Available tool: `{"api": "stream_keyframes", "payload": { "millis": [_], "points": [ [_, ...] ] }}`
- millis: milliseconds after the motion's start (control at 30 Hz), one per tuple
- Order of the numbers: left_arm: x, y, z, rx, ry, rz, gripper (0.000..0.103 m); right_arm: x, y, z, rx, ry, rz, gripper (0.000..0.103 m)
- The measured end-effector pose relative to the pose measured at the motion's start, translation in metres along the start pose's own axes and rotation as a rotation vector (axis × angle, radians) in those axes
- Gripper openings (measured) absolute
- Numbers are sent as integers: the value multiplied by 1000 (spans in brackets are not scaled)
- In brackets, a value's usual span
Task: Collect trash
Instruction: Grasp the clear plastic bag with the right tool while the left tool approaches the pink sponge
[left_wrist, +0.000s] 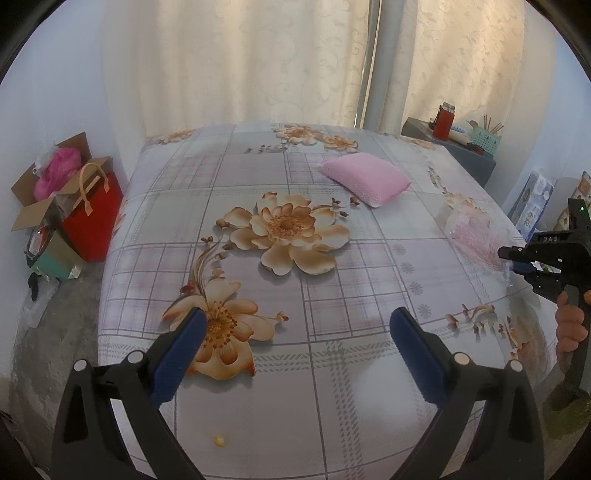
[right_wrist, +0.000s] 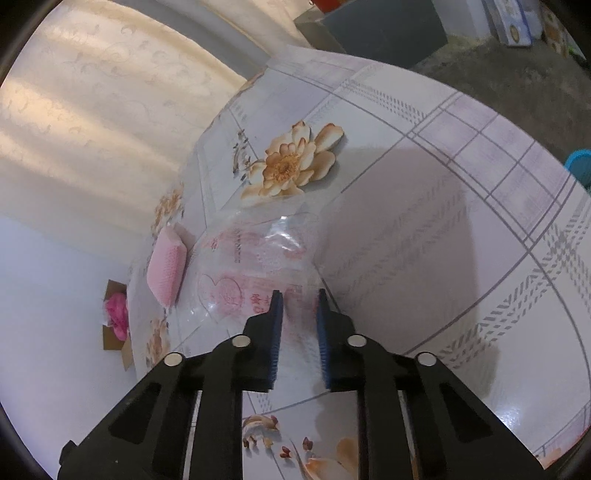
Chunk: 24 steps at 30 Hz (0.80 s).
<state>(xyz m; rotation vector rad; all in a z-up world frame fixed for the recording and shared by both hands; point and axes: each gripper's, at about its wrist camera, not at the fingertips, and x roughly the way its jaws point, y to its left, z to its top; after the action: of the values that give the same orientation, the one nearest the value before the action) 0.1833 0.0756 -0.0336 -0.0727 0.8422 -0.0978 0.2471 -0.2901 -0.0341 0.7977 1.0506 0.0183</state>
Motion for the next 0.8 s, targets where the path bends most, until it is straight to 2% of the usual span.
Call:
{"api": "stream_keyframes", "payload": {
  "millis": [300,467,533,667,800],
  "points": [
    [3,0,13,22,-21,12,97,-7,-16,-3,50,-34,56,6],
    [8,-7,36,20,-34,-52,97,-16,-26,-6,48,-54,74,5],
    [15,-10,52,7,-24,-107,97,-21,-29,-7,32,-69,64,5],
    [37,-23,91,16,25,-156,97,-21,-34,-10,21,-84,62,5],
    [69,-43,132,23,51,-144,97,-19,-35,-12,17,-99,74,5]
  ]
}}
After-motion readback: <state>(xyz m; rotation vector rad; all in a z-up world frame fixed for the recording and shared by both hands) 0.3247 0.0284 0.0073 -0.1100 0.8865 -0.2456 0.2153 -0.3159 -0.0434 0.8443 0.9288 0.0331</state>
